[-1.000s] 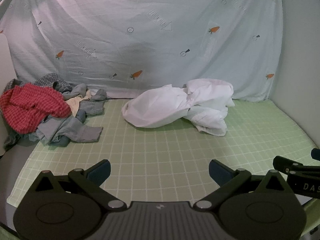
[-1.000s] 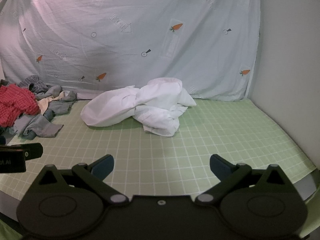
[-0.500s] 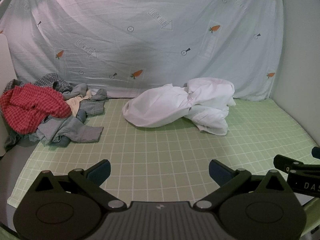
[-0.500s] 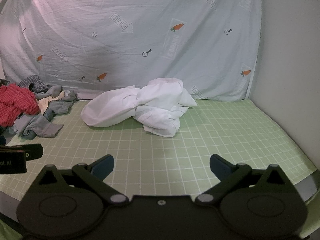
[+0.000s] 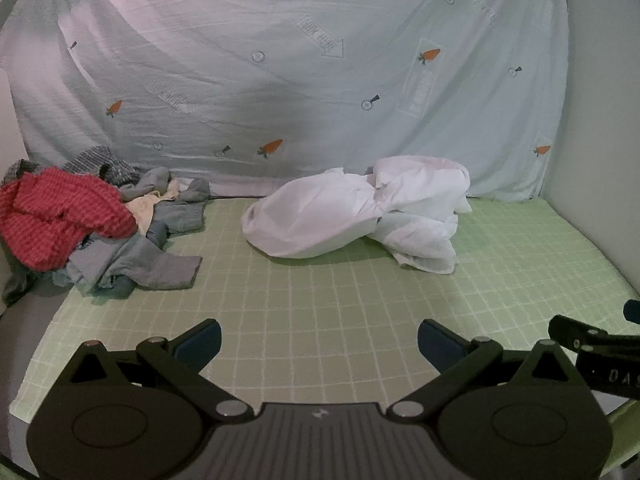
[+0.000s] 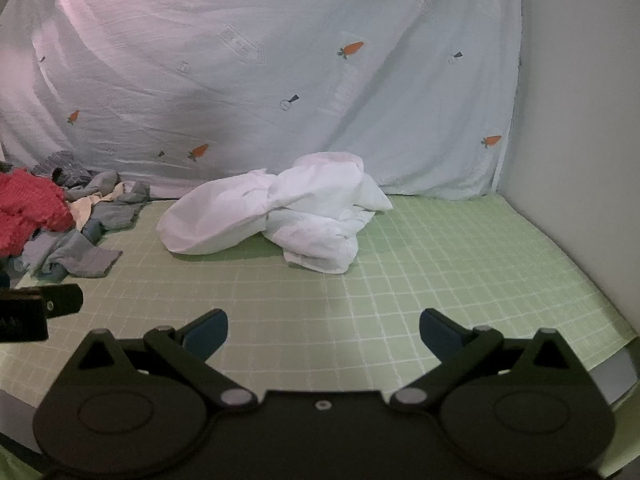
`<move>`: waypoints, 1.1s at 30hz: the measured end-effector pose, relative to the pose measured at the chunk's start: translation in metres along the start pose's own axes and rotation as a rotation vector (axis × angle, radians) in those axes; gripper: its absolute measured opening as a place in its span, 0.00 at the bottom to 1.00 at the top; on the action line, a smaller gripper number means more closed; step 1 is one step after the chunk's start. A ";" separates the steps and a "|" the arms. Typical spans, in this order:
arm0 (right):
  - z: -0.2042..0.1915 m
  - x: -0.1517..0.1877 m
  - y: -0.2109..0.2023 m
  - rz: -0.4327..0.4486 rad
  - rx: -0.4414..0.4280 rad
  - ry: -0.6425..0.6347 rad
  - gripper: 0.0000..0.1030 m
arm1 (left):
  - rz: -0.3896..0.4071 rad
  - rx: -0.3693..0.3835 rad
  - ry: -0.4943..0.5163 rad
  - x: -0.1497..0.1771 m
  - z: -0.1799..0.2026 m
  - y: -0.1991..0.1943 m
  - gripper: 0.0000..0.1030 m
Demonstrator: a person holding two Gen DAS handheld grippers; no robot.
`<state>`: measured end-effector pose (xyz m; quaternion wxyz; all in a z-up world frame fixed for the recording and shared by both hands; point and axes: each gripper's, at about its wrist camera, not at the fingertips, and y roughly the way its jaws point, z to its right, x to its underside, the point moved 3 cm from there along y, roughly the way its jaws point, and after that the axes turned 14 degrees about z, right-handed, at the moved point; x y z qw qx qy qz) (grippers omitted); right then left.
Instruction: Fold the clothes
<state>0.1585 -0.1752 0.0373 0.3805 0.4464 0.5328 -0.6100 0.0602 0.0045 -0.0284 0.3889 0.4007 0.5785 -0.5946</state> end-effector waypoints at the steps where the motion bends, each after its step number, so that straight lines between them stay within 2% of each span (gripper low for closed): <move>1: 0.003 0.000 0.002 -0.002 0.007 0.000 1.00 | -0.009 0.003 -0.006 0.000 0.002 0.004 1.00; 10: 0.052 -0.001 0.043 -0.016 0.049 0.080 1.00 | -0.067 -0.001 -0.071 -0.001 0.023 0.045 1.00; 16: 0.084 -0.011 0.097 -0.054 0.015 0.124 1.00 | -0.113 -0.072 -0.147 -0.011 0.030 0.086 0.98; 22: 0.113 -0.032 0.152 -0.023 -0.020 0.109 1.00 | -0.132 -0.142 -0.177 -0.016 0.039 0.126 0.95; 28: 0.120 -0.051 0.213 -0.019 -0.045 0.058 1.00 | -0.218 -0.224 -0.302 -0.013 0.017 0.164 0.92; 33: 0.110 -0.078 0.272 0.018 -0.097 0.055 1.00 | -0.228 -0.284 -0.325 -0.029 -0.012 0.212 0.89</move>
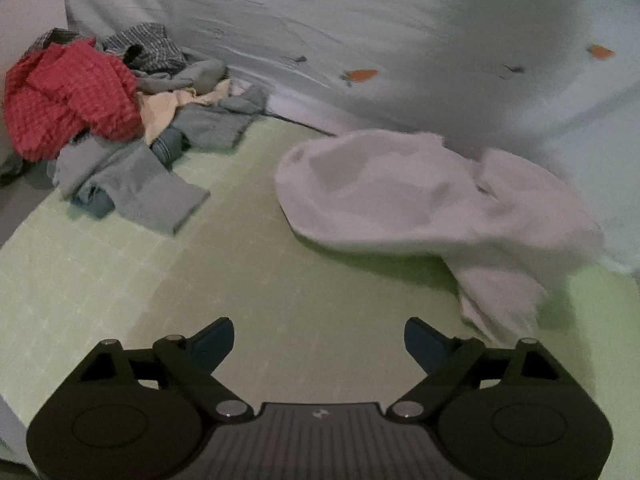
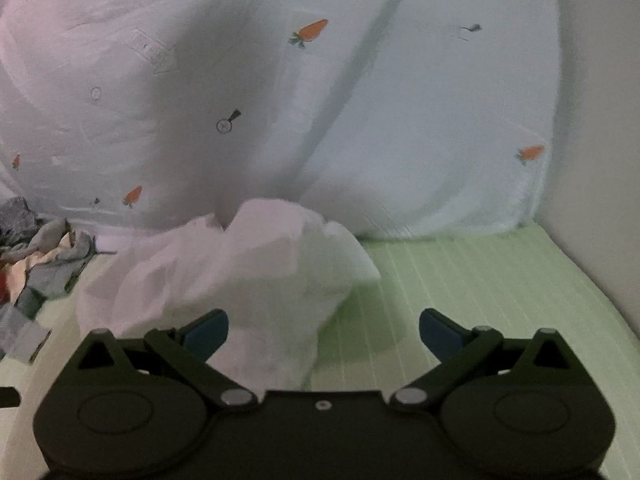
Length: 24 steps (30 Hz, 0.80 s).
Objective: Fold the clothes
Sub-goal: 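Reach both tools to the white shirt and pinch its fabric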
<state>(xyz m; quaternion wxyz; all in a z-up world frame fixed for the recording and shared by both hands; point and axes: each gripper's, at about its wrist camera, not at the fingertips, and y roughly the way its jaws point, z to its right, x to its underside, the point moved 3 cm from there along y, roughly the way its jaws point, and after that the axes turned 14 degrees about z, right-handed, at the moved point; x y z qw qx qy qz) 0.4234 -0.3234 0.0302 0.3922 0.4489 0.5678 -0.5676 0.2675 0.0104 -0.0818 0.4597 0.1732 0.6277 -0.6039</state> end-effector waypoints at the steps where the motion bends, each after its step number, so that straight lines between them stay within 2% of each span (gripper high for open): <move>1: -0.002 -0.005 0.015 0.008 -0.006 -0.003 1.00 | 0.006 -0.006 -0.001 -0.008 0.000 0.010 0.89; 5: -0.012 -0.024 0.080 0.018 -0.038 -0.011 0.99 | 0.018 -0.028 0.027 -0.039 0.001 0.060 0.82; 8: -0.017 -0.026 0.129 -0.005 -0.055 -0.021 0.94 | 0.013 -0.020 0.048 -0.056 0.002 0.105 0.79; 10: -0.019 -0.019 0.164 -0.055 -0.067 -0.018 0.91 | -0.003 -0.019 0.057 -0.061 0.002 0.136 0.79; 14: -0.022 0.010 0.222 -0.203 -0.087 0.009 0.75 | -0.047 -0.048 0.038 -0.057 -0.004 0.199 0.79; 16: -0.022 0.033 0.235 -0.266 -0.091 0.003 0.72 | -0.079 -0.050 -0.004 -0.053 -0.010 0.229 0.79; 17: -0.022 0.044 0.237 -0.285 -0.095 -0.011 0.61 | -0.097 -0.054 -0.021 -0.050 -0.013 0.242 0.79; 19: -0.022 0.065 0.241 -0.322 -0.102 -0.040 0.56 | -0.132 -0.065 -0.049 -0.044 -0.018 0.266 0.79; 21: -0.023 0.072 0.232 -0.301 -0.108 -0.053 0.46 | -0.125 -0.073 -0.070 -0.040 -0.019 0.275 0.76; 22: -0.022 0.071 0.227 -0.287 -0.108 -0.060 0.40 | -0.114 -0.074 -0.074 -0.040 -0.019 0.276 0.65; 23: -0.022 0.065 0.223 -0.264 -0.101 -0.064 0.27 | -0.113 -0.069 -0.074 -0.041 -0.016 0.276 0.46; 24: -0.021 0.056 0.221 -0.234 -0.090 -0.067 0.15 | -0.116 -0.057 -0.086 -0.043 -0.015 0.277 0.33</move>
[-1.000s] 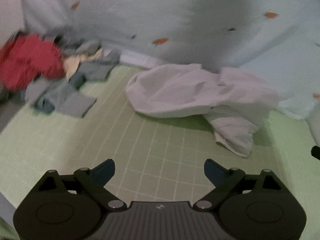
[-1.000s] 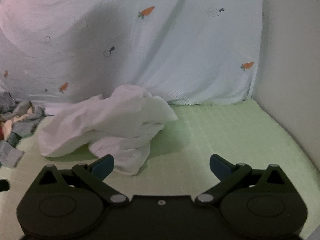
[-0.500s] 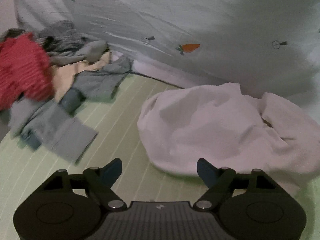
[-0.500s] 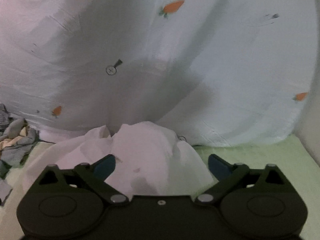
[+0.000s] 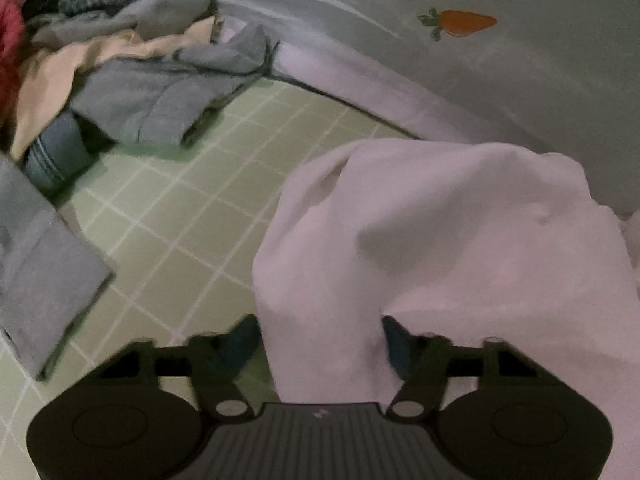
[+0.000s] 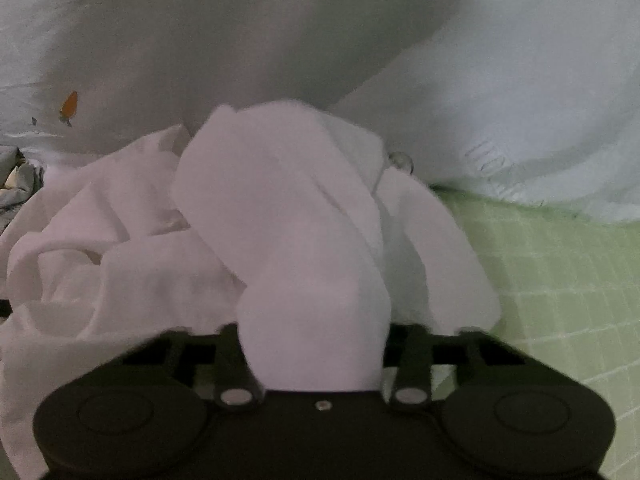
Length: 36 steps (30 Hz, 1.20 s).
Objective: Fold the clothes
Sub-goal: 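Reach both tools to the white shirt and pinch its fabric, then lift the white shirt up with both tools, shaking it out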
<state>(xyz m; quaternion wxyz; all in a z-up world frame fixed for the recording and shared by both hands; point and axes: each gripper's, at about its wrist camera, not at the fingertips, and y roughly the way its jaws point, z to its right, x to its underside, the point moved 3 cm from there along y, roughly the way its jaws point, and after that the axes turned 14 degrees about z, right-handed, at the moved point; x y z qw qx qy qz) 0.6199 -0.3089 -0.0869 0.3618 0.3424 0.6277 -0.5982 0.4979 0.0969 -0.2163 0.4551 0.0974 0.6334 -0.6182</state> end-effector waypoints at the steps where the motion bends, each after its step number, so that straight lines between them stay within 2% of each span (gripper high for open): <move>1: 0.001 -0.008 -0.004 0.029 0.012 -0.003 0.12 | -0.016 0.034 -0.050 -0.001 -0.001 0.001 0.09; 2: 0.001 -0.016 -0.008 0.058 0.024 -0.005 0.10 | -0.032 0.065 -0.114 -0.004 -0.002 0.002 0.06; 3: 0.002 -0.023 -0.012 0.087 0.036 -0.008 0.09 | -0.027 0.066 -0.134 -0.008 0.000 0.001 0.05; 5: 0.012 -0.049 -0.029 0.182 0.083 0.003 0.08 | 0.019 0.055 -0.094 -0.019 0.011 -0.006 0.04; 10: 0.050 -0.122 -0.088 0.447 0.204 0.000 0.07 | 0.171 0.196 -0.065 -0.067 0.059 -0.049 0.03; 14: 0.081 -0.174 -0.139 0.621 0.306 -0.055 0.07 | 0.298 0.337 -0.021 -0.112 0.123 -0.090 0.04; 18: 0.118 -0.218 -0.215 0.794 0.422 -0.062 0.07 | 0.423 0.502 0.033 -0.153 0.206 -0.146 0.04; 22: 0.154 -0.248 -0.296 0.943 0.541 -0.071 0.07 | 0.515 0.663 0.031 -0.183 0.275 -0.209 0.04; 27: 0.174 -0.265 -0.401 1.120 0.650 -0.063 0.07 | 0.653 0.846 0.056 -0.210 0.335 -0.293 0.04; 30: 0.176 -0.253 -0.449 1.177 0.695 -0.079 0.07 | 0.743 0.902 0.109 -0.210 0.357 -0.333 0.05; 32: 0.169 -0.241 -0.467 1.173 0.706 -0.098 0.08 | 0.752 0.901 0.129 -0.207 0.361 -0.339 0.05; 34: 0.163 -0.223 -0.468 1.129 0.687 -0.091 0.08 | 0.720 0.869 0.136 -0.201 0.351 -0.319 0.05; 36: 0.157 -0.198 -0.453 1.046 0.640 -0.050 0.08 | 0.639 0.806 0.125 -0.183 0.337 -0.285 0.06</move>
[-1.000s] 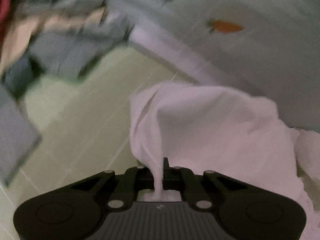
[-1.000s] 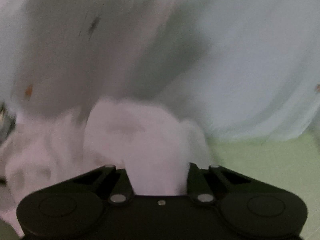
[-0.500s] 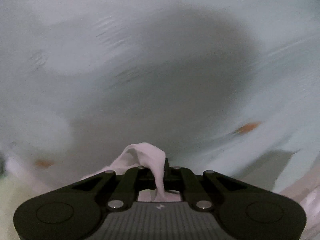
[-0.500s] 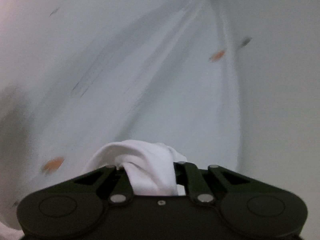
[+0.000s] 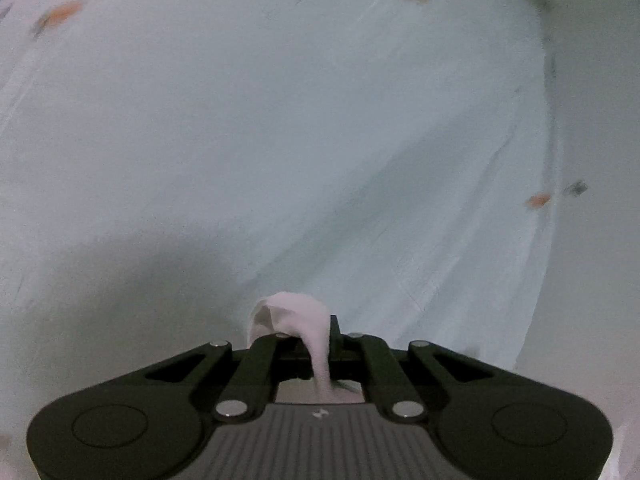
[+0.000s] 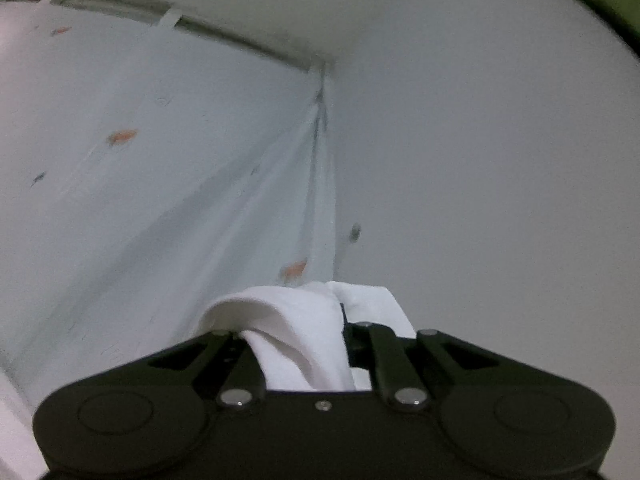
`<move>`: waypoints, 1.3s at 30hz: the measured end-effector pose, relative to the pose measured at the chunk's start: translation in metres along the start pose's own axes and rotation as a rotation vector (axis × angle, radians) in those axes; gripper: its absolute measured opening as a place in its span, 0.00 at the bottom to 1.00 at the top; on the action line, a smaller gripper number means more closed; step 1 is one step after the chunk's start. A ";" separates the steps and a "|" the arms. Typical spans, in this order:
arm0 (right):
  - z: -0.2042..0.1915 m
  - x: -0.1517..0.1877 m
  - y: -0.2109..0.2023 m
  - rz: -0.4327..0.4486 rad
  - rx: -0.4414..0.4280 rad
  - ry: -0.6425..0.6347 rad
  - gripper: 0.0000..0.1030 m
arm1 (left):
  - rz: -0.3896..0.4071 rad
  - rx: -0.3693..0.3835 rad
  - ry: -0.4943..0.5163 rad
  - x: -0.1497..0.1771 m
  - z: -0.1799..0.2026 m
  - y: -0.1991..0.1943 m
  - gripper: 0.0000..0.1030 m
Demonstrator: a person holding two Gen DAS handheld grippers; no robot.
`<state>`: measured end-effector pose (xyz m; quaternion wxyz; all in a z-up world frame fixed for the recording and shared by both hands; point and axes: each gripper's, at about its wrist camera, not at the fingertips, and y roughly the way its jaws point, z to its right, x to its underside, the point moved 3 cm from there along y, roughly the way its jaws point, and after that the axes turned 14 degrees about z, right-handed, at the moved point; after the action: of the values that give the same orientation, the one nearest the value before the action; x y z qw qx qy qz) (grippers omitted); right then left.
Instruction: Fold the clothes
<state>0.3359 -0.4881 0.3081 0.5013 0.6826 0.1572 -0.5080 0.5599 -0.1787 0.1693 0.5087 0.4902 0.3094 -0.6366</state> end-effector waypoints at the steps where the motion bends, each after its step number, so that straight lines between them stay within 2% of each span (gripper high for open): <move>1: -0.004 0.015 -0.013 -0.065 -0.015 0.027 0.08 | -0.044 -0.037 -0.012 0.019 -0.015 -0.001 0.06; 4: -0.031 0.095 -0.048 -0.333 -0.062 0.132 0.09 | -0.247 -0.180 0.031 0.097 -0.074 -0.011 0.12; 6: -0.057 0.163 -0.090 -0.581 -0.108 0.200 0.13 | -0.400 -0.283 0.084 0.150 -0.110 -0.038 0.13; 8: -0.080 0.224 -0.132 -0.822 -0.163 0.275 0.17 | -0.513 -0.369 0.105 0.195 -0.142 -0.079 0.21; 10: -0.095 0.272 -0.172 -1.041 -0.193 0.334 0.17 | -0.596 -0.434 0.013 0.227 -0.168 -0.132 0.29; 11: -0.101 0.286 -0.191 -1.110 -0.205 0.353 0.18 | -0.620 -0.458 -0.030 0.237 -0.177 -0.158 0.30; 13: -0.106 0.290 -0.218 -1.144 -0.223 0.352 0.34 | -0.639 -0.508 -0.052 0.246 -0.189 -0.207 0.38; 14: -0.107 0.289 -0.230 -1.155 -0.232 0.348 0.45 | -0.647 -0.535 -0.057 0.251 -0.195 -0.230 0.40; 15: -0.107 0.286 -0.234 -1.153 -0.237 0.355 0.50 | -0.653 -0.558 -0.060 0.253 -0.199 -0.248 0.44; 18: -0.091 0.266 -0.226 -1.119 -0.229 0.429 0.52 | -0.657 -0.596 -0.087 0.250 -0.207 -0.303 0.46; 20: -0.077 0.254 -0.222 -1.079 -0.211 0.446 0.53 | -0.647 -0.615 -0.101 0.249 -0.206 -0.325 0.49; 22: -0.065 0.244 -0.217 -1.032 -0.189 0.448 0.59 | -0.634 -0.627 -0.103 0.246 -0.195 -0.349 0.55; 24: -0.055 0.237 -0.211 -0.998 -0.177 0.458 0.70 | -0.631 -0.632 -0.100 0.246 -0.192 -0.361 0.59; 27: -0.038 0.244 -0.209 -0.995 -0.155 0.481 0.71 | -0.640 -0.631 -0.092 0.252 -0.182 -0.375 0.61; 29: -0.028 0.248 -0.210 -1.004 -0.136 0.499 0.71 | -0.647 -0.630 -0.080 0.258 -0.179 -0.385 0.66; 33: -0.012 0.254 -0.209 -1.017 -0.146 0.508 0.75 | -0.671 -0.643 -0.045 0.270 -0.163 -0.405 0.73; 35: -0.006 0.256 -0.211 -1.023 -0.155 0.489 0.76 | -0.699 -0.648 -0.031 0.280 -0.155 -0.411 0.73; 39: 0.015 0.257 -0.220 -1.020 -0.102 0.483 0.79 | -0.758 -0.647 -0.019 0.297 -0.145 -0.419 0.74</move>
<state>0.2803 -0.4784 -0.0258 0.1745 0.5918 0.6019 -0.5070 0.2057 -0.0294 -0.2015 0.3701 0.1545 0.6429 -0.6526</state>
